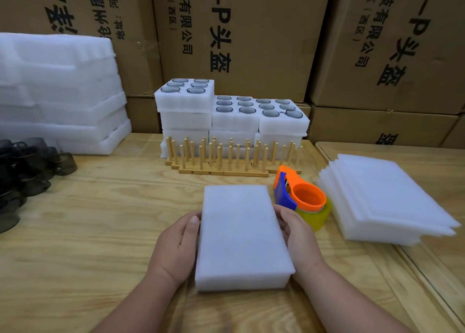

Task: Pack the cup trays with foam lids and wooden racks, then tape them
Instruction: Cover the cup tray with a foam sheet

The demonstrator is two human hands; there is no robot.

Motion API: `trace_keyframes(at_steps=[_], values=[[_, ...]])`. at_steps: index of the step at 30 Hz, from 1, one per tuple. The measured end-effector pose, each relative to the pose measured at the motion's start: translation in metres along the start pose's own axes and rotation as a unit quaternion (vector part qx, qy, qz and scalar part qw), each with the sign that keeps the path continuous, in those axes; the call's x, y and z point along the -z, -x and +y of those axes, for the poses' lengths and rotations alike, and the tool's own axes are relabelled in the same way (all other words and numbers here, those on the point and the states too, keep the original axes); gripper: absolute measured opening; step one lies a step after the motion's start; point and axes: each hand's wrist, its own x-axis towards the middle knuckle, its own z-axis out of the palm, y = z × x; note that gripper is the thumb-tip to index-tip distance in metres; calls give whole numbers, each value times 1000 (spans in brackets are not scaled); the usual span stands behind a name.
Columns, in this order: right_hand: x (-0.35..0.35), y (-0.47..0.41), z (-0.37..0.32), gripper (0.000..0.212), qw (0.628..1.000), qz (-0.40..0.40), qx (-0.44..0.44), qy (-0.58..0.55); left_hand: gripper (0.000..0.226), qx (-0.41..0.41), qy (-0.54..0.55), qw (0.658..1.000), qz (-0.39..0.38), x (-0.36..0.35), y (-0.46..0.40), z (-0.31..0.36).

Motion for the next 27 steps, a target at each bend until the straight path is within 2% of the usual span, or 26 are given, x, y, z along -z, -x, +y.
trace_keyframes(at_steps=[6,11,20,27], values=[[3,5,5,31,999,10,32,-4,35,-3,21,1000,7,3,5,7],[9,6,12,28,998,25,59,17,36,0,19,999,38,4,7,4],[10,7,16,23,997,36,69,5,27,25,96,995,11,-1,2,-6],[11,8,16,27,997,28,76,6,30,13,78,997,-4,0,3,-3]])
